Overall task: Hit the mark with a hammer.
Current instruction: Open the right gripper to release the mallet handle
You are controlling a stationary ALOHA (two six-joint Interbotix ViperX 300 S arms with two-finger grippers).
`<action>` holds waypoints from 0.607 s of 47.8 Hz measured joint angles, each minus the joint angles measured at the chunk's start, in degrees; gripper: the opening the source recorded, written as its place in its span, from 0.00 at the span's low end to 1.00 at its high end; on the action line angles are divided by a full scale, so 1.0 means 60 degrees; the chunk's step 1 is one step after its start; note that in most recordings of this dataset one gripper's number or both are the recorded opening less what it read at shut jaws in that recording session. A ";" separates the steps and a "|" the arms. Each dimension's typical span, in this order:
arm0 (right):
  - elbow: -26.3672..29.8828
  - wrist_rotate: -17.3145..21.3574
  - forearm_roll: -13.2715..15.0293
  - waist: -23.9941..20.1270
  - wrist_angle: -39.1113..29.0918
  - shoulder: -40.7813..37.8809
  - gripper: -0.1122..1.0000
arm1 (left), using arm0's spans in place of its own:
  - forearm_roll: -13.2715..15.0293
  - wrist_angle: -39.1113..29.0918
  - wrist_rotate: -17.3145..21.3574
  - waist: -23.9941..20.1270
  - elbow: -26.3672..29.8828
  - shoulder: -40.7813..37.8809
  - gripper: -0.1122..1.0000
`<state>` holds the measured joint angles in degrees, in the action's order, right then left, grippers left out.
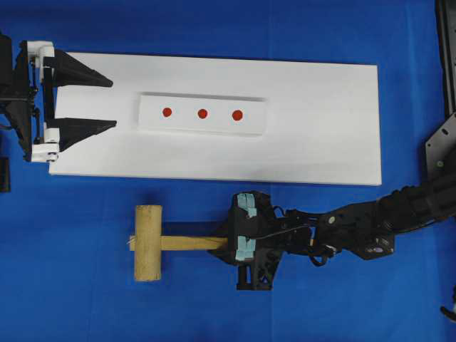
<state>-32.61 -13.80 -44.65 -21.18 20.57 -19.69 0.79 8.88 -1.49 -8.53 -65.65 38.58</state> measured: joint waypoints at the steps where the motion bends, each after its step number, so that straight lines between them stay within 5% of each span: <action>1: 0.0000 0.0000 0.0000 0.0000 -0.0015 0.0000 0.16 | 0.0000 -0.0015 0.0000 0.0000 0.0000 0.0000 0.80; 15: 0.0015 -0.0044 0.0000 0.0000 -0.0278 0.0000 0.20 | 0.0000 0.0000 0.0000 0.0000 0.0000 -0.0015 0.80; 29: 0.0015 -0.0117 0.0029 -0.0088 -0.0527 0.0000 0.87 | 0.0000 0.0000 0.0000 0.0000 0.0000 0.0000 0.80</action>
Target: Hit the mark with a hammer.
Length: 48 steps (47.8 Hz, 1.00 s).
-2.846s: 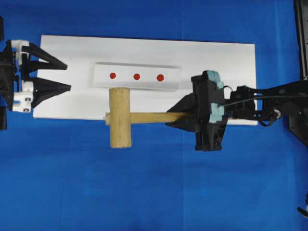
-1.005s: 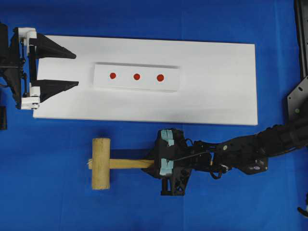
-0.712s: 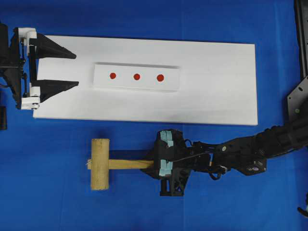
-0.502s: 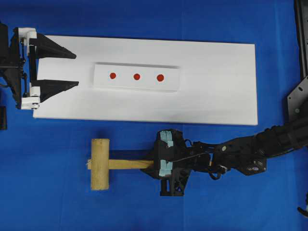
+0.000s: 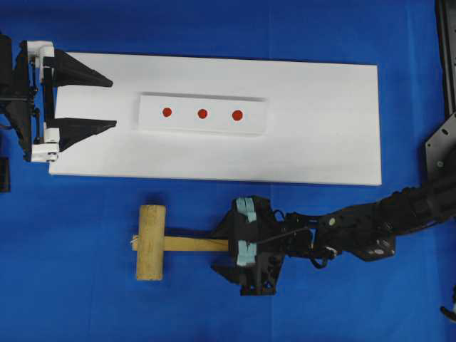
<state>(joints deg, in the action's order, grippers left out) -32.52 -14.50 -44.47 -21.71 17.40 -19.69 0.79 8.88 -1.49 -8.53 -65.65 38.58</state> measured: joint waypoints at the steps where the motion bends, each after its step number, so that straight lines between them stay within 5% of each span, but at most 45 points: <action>1: 0.0000 0.0000 0.0000 0.0000 -0.0015 0.0000 0.90 | 0.0000 0.0000 0.0000 -0.0015 0.0000 0.0000 0.80; 30: -0.0630 -0.1523 0.0000 0.0439 -0.1289 0.3193 0.84 | 0.0000 0.0000 0.0000 0.0073 0.0000 0.0029 0.80; 48: -0.0776 -0.2007 0.0103 0.1450 -0.1919 0.3589 0.84 | 0.0015 -0.0015 -0.0015 0.0073 0.0000 -0.0015 0.80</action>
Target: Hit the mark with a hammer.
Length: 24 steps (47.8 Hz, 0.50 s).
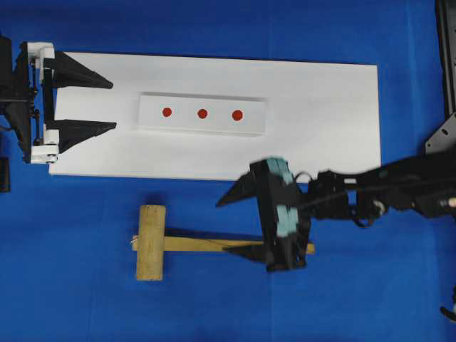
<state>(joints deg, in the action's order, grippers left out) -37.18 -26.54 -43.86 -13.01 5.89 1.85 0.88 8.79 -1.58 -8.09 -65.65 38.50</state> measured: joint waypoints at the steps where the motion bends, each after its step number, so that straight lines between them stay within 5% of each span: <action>1: -0.0015 -0.0073 0.0015 0.0117 -0.0059 0.0044 0.84 | -0.0015 0.0000 0.0000 0.0015 0.0000 0.0015 0.80; 24: -0.0205 -0.1128 0.0308 0.3164 -0.1348 0.0630 0.84 | -0.0015 0.0000 0.0000 0.0029 0.0000 -0.0015 0.80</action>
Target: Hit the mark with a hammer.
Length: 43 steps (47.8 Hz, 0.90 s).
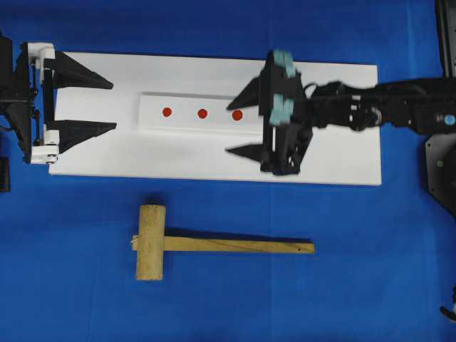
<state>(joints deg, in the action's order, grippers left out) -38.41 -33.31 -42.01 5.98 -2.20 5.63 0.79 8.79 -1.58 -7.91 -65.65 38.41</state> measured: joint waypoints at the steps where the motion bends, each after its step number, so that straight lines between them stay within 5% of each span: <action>1: -0.0029 0.0000 0.0015 0.0059 -0.0073 0.0044 0.84 | 0.0000 -0.0015 0.0000 0.0000 0.0000 0.0015 0.80; 11: -0.0557 0.0015 0.0234 0.0176 -0.0571 0.1099 0.84 | 0.0000 -0.0015 0.0000 0.0073 0.0000 0.0132 0.80; 43: -0.3970 -0.0029 0.0615 0.0542 -0.1377 0.8159 0.84 | 0.0000 -0.0015 0.0571 0.0864 -0.0439 0.1758 0.80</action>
<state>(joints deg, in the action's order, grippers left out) -62.23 -33.49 -38.32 9.23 -10.46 54.58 0.79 8.70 1.85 -2.72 -68.29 48.96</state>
